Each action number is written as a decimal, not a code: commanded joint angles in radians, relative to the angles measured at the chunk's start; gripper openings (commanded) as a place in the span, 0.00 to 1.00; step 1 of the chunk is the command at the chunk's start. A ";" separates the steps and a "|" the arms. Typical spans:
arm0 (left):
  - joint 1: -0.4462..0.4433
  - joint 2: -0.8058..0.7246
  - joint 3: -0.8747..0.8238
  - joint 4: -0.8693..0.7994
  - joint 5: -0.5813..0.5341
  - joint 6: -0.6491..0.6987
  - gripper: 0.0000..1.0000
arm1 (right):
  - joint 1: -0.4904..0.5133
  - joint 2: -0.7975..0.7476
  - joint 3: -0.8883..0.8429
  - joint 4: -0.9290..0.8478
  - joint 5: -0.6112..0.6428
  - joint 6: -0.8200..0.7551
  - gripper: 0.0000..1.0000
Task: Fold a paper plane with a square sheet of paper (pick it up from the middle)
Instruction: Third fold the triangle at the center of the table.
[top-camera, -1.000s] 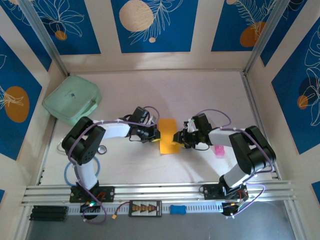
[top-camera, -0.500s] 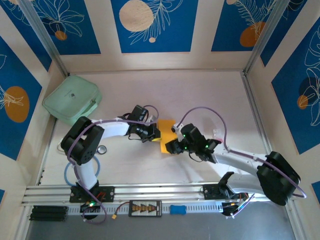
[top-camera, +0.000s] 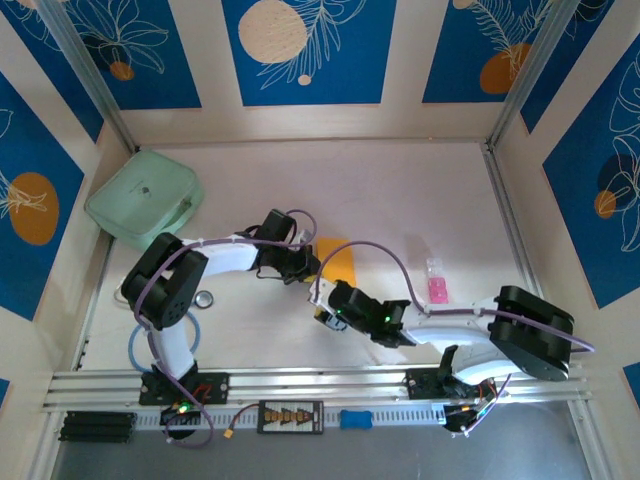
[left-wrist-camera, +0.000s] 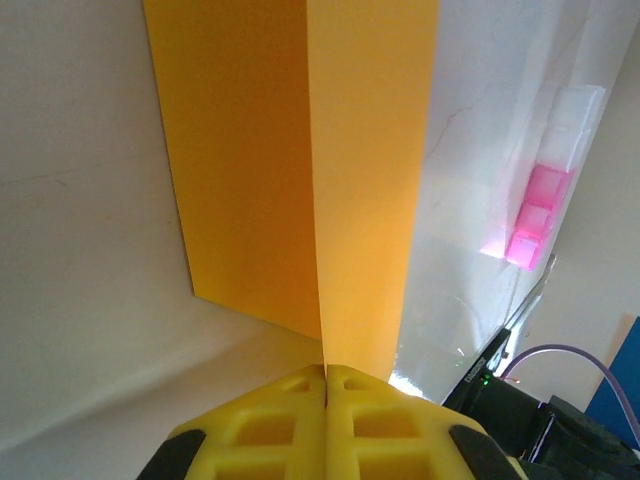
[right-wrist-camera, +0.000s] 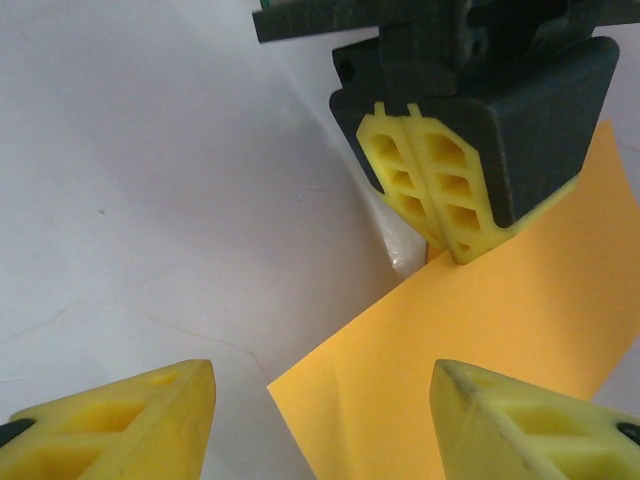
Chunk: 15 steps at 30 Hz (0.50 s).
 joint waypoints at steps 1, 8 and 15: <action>0.010 -0.021 0.012 -0.001 0.020 -0.010 0.04 | 0.036 0.029 0.030 0.070 0.129 -0.046 0.60; 0.010 -0.021 0.012 -0.004 0.017 -0.009 0.04 | 0.074 0.119 0.049 0.066 0.233 -0.007 0.60; 0.009 -0.023 0.023 -0.020 0.013 0.002 0.04 | 0.083 0.167 0.056 0.068 0.292 0.029 0.59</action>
